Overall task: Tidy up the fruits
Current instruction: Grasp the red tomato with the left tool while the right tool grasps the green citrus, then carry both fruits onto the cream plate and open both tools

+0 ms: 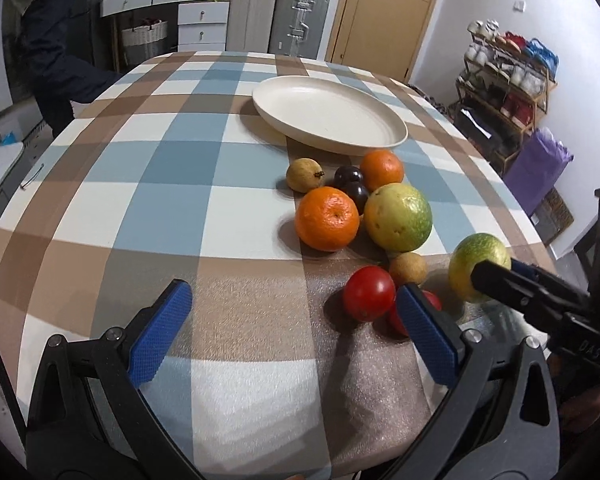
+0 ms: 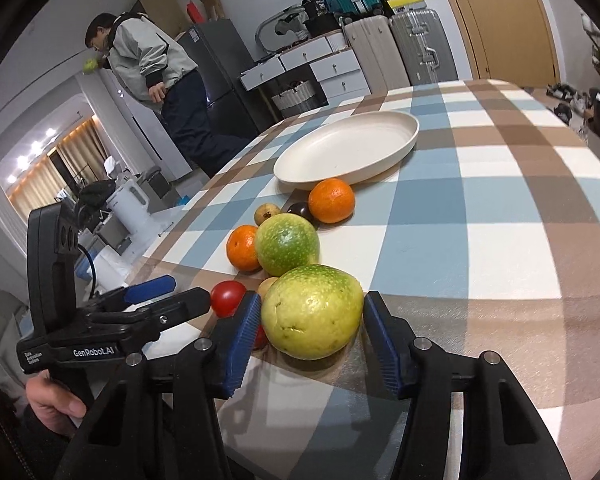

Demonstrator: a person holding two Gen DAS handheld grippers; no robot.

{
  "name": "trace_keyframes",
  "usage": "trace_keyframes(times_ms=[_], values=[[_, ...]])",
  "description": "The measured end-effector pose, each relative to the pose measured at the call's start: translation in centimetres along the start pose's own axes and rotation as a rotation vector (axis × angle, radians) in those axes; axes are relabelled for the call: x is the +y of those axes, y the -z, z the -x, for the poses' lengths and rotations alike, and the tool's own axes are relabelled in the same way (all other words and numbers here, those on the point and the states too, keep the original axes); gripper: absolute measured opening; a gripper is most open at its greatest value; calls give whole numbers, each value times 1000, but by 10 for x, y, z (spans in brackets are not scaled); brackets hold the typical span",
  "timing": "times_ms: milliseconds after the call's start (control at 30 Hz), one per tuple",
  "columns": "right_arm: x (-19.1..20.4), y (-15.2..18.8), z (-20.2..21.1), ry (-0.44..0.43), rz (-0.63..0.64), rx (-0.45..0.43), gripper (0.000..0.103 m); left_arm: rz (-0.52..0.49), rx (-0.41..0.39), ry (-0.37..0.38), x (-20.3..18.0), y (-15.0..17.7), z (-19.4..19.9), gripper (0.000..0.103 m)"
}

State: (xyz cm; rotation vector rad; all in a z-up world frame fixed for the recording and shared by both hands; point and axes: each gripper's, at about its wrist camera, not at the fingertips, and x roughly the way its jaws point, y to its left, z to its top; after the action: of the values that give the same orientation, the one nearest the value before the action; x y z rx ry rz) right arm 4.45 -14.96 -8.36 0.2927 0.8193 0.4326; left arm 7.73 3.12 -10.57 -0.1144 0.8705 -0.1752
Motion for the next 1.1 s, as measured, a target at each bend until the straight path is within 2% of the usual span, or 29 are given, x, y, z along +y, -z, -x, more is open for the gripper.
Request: trace_keyframes(times_ms=[167,367,467,533,567,700,833,1100], values=[[-2,-2,2,-11,5,-11,54,-4,27,12,-1,-5,-9,100],[-8,0,-3,-11,12,6,54,7,51,103,-3,-7,-14,85],[-11,1,-4,-11,7,6,54,23,58,138,-1,-7,-15,73],[-12,2,-4,-12,7,7,54,18,62,160,-2,-8,-15,57],[-12,2,-5,-14,6,8,54,17,63,169,-2,-8,-16,54],[-14,3,-5,-22,0,9,54,19,81,213,-2,-6,-18,27],[-14,3,-5,-29,0,8,54,-4,66,217,-4,-4,-18,27],[-12,-3,-1,-38,16,-15,54,24,60,237,2,-5,-13,27]])
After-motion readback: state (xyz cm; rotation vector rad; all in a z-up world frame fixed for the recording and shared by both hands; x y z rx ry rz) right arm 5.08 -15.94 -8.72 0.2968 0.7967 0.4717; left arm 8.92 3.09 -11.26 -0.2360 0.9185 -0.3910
